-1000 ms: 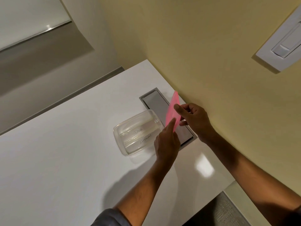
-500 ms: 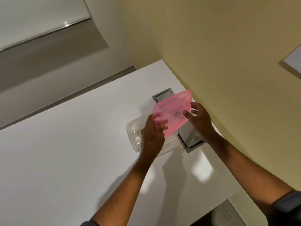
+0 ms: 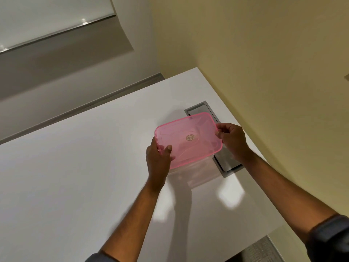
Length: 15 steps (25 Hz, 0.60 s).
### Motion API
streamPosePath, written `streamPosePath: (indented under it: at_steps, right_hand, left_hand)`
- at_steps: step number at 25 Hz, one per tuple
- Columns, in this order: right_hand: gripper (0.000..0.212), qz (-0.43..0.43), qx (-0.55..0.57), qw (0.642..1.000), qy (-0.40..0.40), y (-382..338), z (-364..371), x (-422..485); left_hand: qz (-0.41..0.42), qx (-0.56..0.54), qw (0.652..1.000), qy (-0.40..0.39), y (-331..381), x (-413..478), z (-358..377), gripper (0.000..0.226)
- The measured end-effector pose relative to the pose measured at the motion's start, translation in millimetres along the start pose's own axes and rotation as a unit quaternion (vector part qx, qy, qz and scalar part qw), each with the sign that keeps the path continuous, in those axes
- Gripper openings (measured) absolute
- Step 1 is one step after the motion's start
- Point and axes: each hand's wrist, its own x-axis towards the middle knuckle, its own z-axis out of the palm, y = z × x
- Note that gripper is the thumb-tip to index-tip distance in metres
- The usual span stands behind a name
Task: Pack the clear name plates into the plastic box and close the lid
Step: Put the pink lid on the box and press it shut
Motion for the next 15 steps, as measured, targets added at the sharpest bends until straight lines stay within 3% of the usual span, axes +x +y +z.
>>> streamPosePath:
  at_steps: [3,8,15]
  right_hand:
    - [0.028,0.003,-0.014,1.0,-0.012,1.2,6.1,-1.7]
    - [0.029,0.005,-0.052,0.998,-0.019,2.3,16.7,-3.2]
    - [0.029,0.012,-0.086,0.996,-0.01,18.4,32.4,-5.1]
  left_hand:
    - [-0.025,0.107,0.994,0.026,-9.4,10.6,-3.4,0.013]
    - [-0.079,0.142,0.987,0.012,-18.8,21.4,-6.4,0.011]
    - [-0.088,0.17,0.981,0.022,-36.5,30.4,-4.5,0.01]
